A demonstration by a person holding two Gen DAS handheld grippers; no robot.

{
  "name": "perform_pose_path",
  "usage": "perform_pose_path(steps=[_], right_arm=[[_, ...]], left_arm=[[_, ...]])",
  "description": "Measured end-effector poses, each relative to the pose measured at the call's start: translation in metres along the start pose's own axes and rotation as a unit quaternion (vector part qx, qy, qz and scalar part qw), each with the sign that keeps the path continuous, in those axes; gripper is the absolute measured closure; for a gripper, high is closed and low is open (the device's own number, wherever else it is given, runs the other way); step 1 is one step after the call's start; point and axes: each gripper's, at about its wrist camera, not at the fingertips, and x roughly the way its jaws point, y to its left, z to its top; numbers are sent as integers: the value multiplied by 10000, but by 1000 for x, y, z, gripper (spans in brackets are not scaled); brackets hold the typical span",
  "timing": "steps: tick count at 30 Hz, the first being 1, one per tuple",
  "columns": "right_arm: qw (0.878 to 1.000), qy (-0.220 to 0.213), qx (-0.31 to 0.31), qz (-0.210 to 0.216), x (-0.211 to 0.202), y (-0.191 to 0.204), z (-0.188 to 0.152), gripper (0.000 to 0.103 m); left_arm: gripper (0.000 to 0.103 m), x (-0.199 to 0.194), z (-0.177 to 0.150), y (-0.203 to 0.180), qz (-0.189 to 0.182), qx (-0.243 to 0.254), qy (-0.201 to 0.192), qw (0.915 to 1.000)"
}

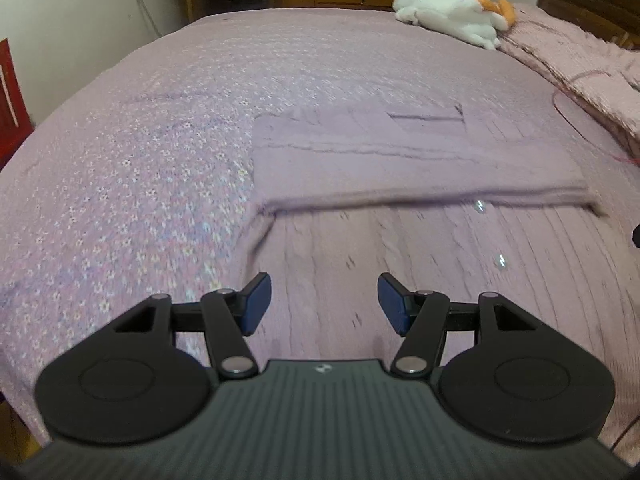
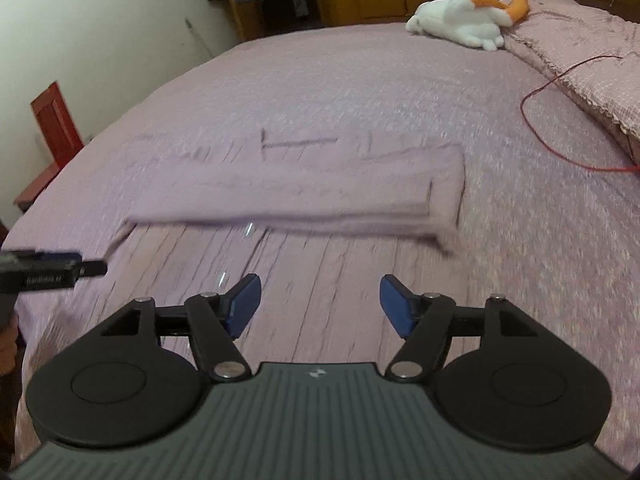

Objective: Fold small clothes
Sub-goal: 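Open the right gripper and lift away from the folded cardigan, then move the left gripper to the cardigan hem and grasp it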

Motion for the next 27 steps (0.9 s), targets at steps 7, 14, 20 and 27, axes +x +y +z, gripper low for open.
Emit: perform_pose_path(steps=[7, 14, 20, 27], right_arm=[[9980, 136, -587, -176, -21, 28, -43, 28], [9954, 115, -934, -188, -29, 50, -70, 15], [9893, 168, -1404, -346, -28, 71, -90, 9], [9715, 113, -2306, -543, -32, 94, -116, 2]], left_arm=[[42, -24, -27, -4, -55, 129, -24, 9999], [42, -41, -55, -4, -66, 307, 12, 9995], [42, -48, -74, -4, -23, 574, 90, 9983], [37, -50, -91, -10, -78, 977, 263, 9948]])
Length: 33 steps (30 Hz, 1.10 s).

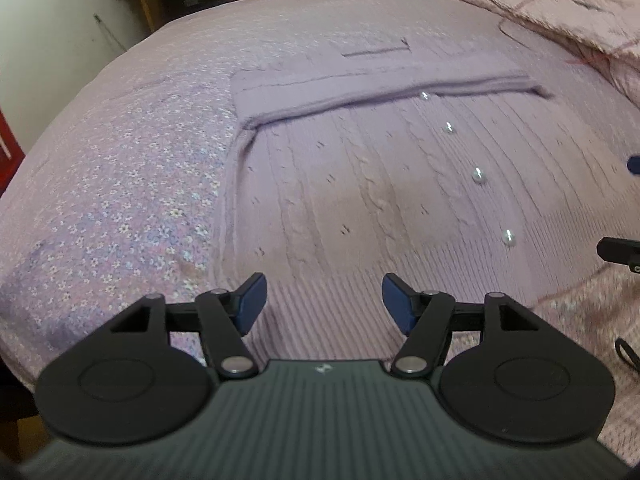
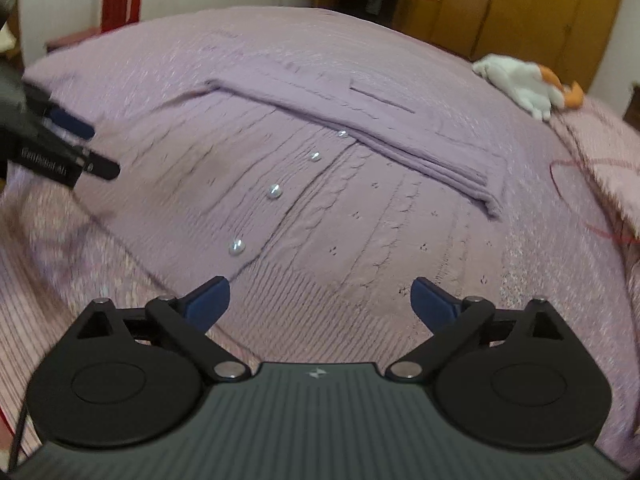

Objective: Fold small clothes
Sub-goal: 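Move the left gripper to the cardigan hem and grasp it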

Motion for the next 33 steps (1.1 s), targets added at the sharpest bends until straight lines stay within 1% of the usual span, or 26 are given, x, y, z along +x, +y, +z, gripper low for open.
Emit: perform_pose_path(steps=[2, 5, 7, 10, 12, 13, 14, 15, 16, 17, 18, 19, 20, 22, 25, 27, 28, 29, 30, 31, 32, 33], right_arm=[[9997, 56, -233, -25, 3, 7, -6, 2], [9989, 225, -398, 48, 10, 13, -14, 1], [9984, 306, -473, 99, 13, 18, -19, 1], [9975, 418, -558, 94, 21, 24, -25, 1], [9973, 453, -577, 41, 26, 27, -28, 1], [9973, 465, -560, 31, 28, 27, -29, 1], [9974, 478, -533, 42, 30, 27, -30, 1], [9976, 488, -493, 75, 32, 27, -31, 1], [9977, 500, -454, 108, 33, 28, -31, 1], [9977, 519, -419, 141, 35, 28, -32, 1], [9977, 530, -391, 167, 36, 28, -33, 1], [9978, 523, -371, 179, 36, 28, -33, 1], [9979, 508, -350, 186, 35, 28, -34, 1], [9983, 470, -289, 192, 33, 27, -35, 1], [9988, 418, -164, 168, 29, 21, -35, 1], [9990, 392, -101, 181, 26, 18, -35, 1], [9992, 365, -93, 163, 24, 16, -35, 1], [9993, 325, -96, 125, 21, 13, -34, 1], [9995, 285, -97, 80, 19, 11, -34, 1], [9996, 251, -93, 39, 17, 9, -33, 1], [9997, 226, -82, -5, 15, 6, -31, 1], [9997, 210, -67, -46, 13, 4, -32, 1]], left_arm=[[37, 3, -4, -4, 2, 139, 97, 9999], [36, 9, -10, -9, 40, 340, 303, 9990], [36, 8, -14, -12, 85, 499, 273, 9983], [36, 7, -22, -21, 166, 902, 234, 9955], [29, 9, -25, -29, 202, 1243, 254, 9917], [25, 12, -28, -35, 210, 1506, 325, 9878], [25, 15, -29, -43, 218, 1814, 394, 9824], [25, 18, -31, -51, 255, 2145, 392, 9756], [25, 22, -34, -60, 324, 2510, 356, 9668], [25, 26, -34, -66, 386, 2759, 342, 9598], [25, 30, -34, -70, 419, 2910, 328, 9552], [23, 35, -33, -72, 431, 2985, 312, 9529], [20, 39, -31, -73, 456, 2989, 304, 9527], [17, 48, -26, -71, 506, 2844, 295, 9569], [17, 53, -23, -66, 544, 2509, 154, 9664], [18, 53, -22, -66, 585, 2415, -9, 9686], [24, 52, -23, -66, 569, 2381, -81, 9695], [35, 50, -25, -70, 499, 2346, -109, 9708], [42, 49, -25, -70, 386, 2286, -108, 9727], [57, 47, -25, -70, 285, 2221, -111, 9745], [76, 46, -24, -70, 201, 2172, -130, 9758], [83, 45, -23, -71, 220, 2155, -185, 9761]])
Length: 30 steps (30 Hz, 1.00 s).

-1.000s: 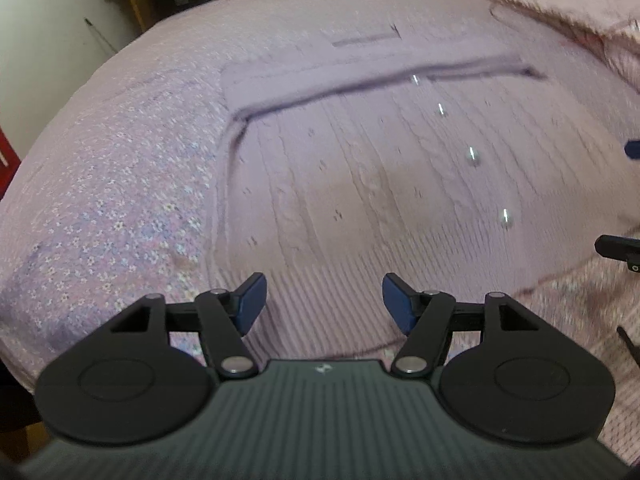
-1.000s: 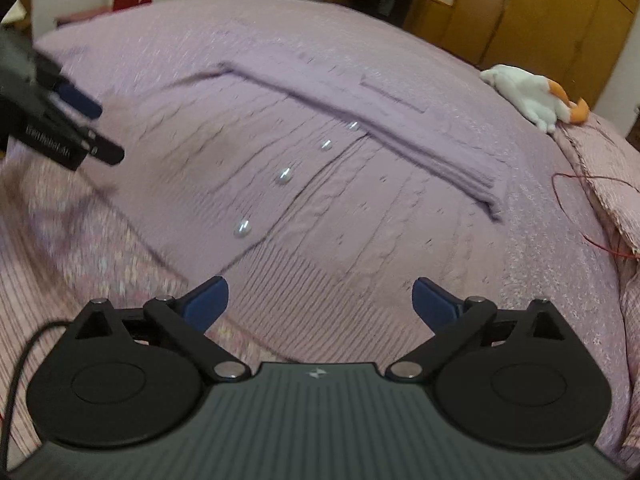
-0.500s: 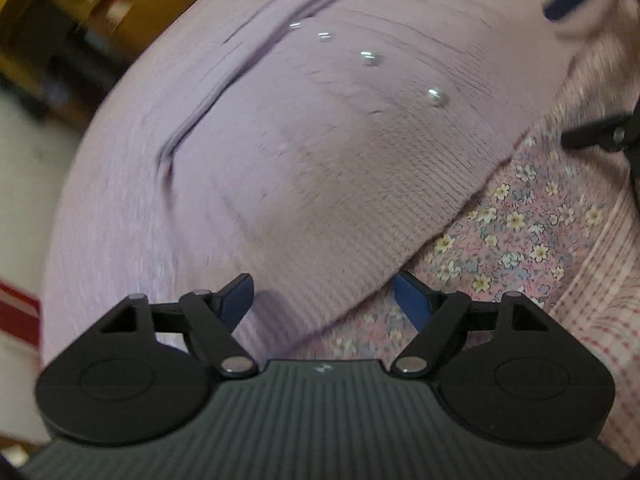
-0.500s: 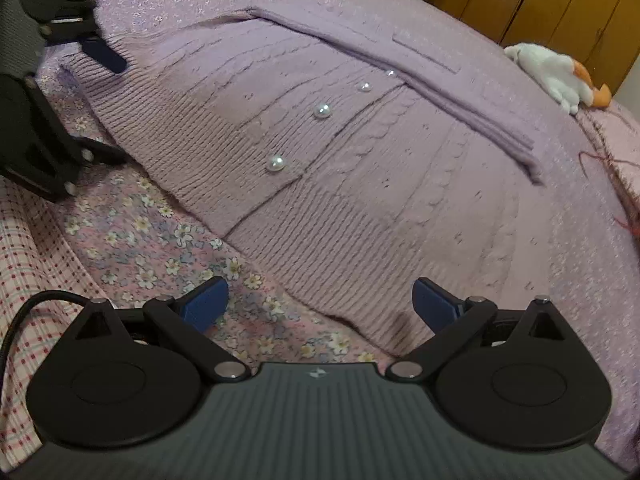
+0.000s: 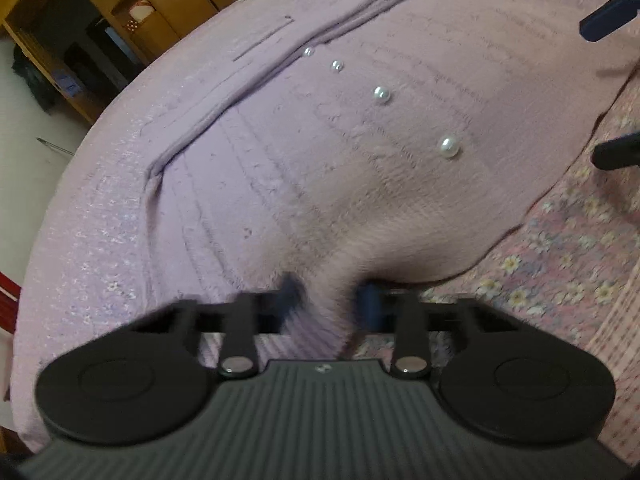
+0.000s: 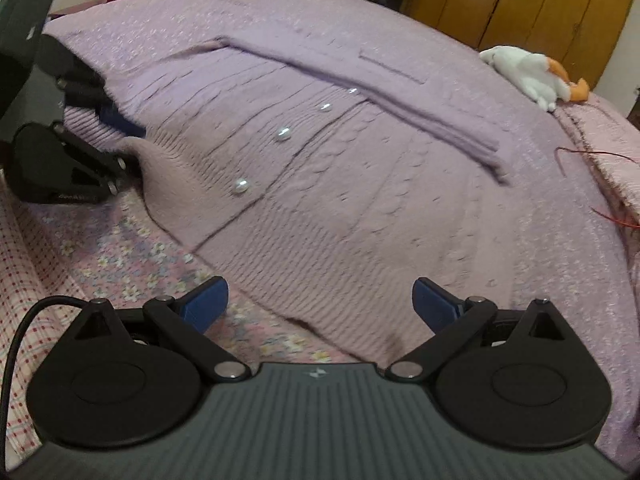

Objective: Fold small clothes
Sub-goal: 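Move the left gripper to the cardigan hem and grasp it, then lift the hem with the left gripper and carry it toward the collar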

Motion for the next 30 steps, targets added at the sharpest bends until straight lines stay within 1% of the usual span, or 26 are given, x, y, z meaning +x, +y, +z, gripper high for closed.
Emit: perform_pose_path(steps=[1, 2, 6, 10, 14, 16, 19, 21, 23, 24, 25, 27, 28, 29, 30], right_arm=[[10000, -14, 2, -51, -2, -2, 0, 1], [9999, -24, -15, -118, -3, -4, 0, 1], [9992, 65, -209, -343, -3, -10, -3, 1], [9989, 263, -276, -255, 5, -10, -4, 1], [9984, 333, -454, -94, 14, 3, -3, 1], [9974, 358, -607, -145, 20, 11, -1, 1], [9950, 337, -863, -381, 29, 18, 1, 1], [9922, 255, -953, -756, 32, 20, 2, 2], [9884, 87, -993, -1149, 31, 20, 2, 4], [9862, -20, -1000, -1319, 29, 19, 1, 12], [9849, -80, -982, -1424, 27, 17, 0, 17], [9858, -98, -801, -1470, 25, 10, 0, 42], [9870, -89, -683, -1453, 24, 6, 1, 49], [9884, -80, -556, -1410, 25, 3, 2, 60], [9894, -100, -423, -1383, 24, -2, 3, 69]], left_arm=[[87, -3, 1, -3, 86, -24, -44, 10000], [88, -5, 4, -1, 87, -108, -100, 9999], [89, -12, 15, 15, -41, -516, -330, 9981], [90, -17, 25, 30, -108, -930, -533, 9942], [90, -18, 33, 43, -165, -1329, -604, 9891], [90, -20, 38, 48, -170, -1463, -646, 9870], [90, -25, 41, 50, -175, -1542, -713, 9853], [90, -27, 41, 51, -149, -1556, -735, 9850], [90, -30, 38, 51, -140, -1566, -740, 9848], [90, -30, 37, 51, -138, -1579, -745, 9845], [90, -29, 36, 52, -151, -1603, -750, 9841], [90, -29, 35, 53, -174, -1669, -769, 9828], [90, -29, 35, 53, -183, -1702, -786, 9821], [90, -29, 34, 52, -183, -1721, -799, 9817], [90, -29, 34, 51, -170, -1741, -809, 9813]])
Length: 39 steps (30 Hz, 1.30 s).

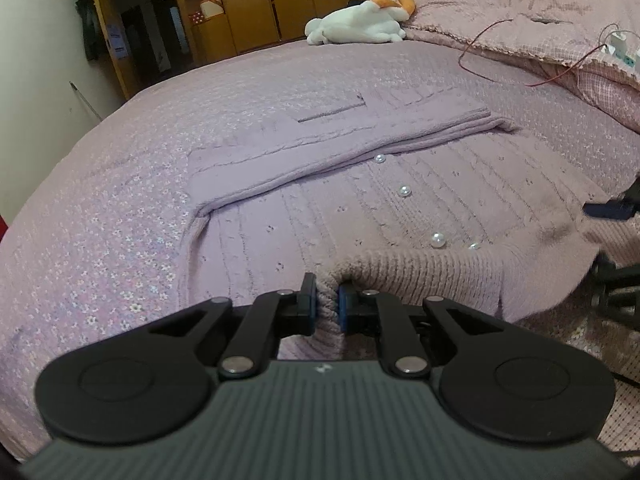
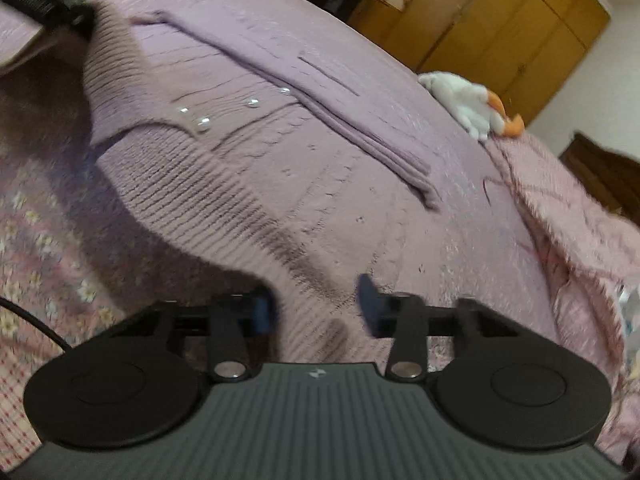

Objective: Fold small clothes
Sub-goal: 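Lift the hem with the left gripper and carry it toward the collar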

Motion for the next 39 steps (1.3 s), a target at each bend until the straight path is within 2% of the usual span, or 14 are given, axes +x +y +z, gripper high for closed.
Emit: perform_pose_path(steps=[1, 3, 5, 10, 15, 27, 33, 39], right_arm=[[9999, -46, 127, 11, -1, -5, 2, 74], [9992, -196, 345, -5, -7, -11, 6, 89], [9983, -376, 431, -119, -12, -15, 12, 93], [9941, -828, 622, -323, -24, -27, 29, 95], [9920, -945, 811, -219, -23, -37, 44, 96], [9786, -1582, 1198, -547, -8, -73, 108, 96], [9724, -1880, 1149, -772, 21, -90, 156, 96], [9705, -1930, 938, -1097, 79, -100, 194, 96]], left_arm=[[90, 0, 0, 0, 8, -18, -7, 10000], [90, -3, 2, 1, 7, -80, -36, 10000], [90, -6, 5, 3, 4, -142, -93, 9999], [90, -14, 19, 5, 152, -158, -322, 9992], [91, -13, 36, 9, 132, -245, -480, 9985], [91, 3, 94, 29, 375, -323, -880, 9949], [91, 25, 130, 42, 573, -305, -1114, 9916], [91, 68, 158, 51, 773, -106, -1201, 9897]])
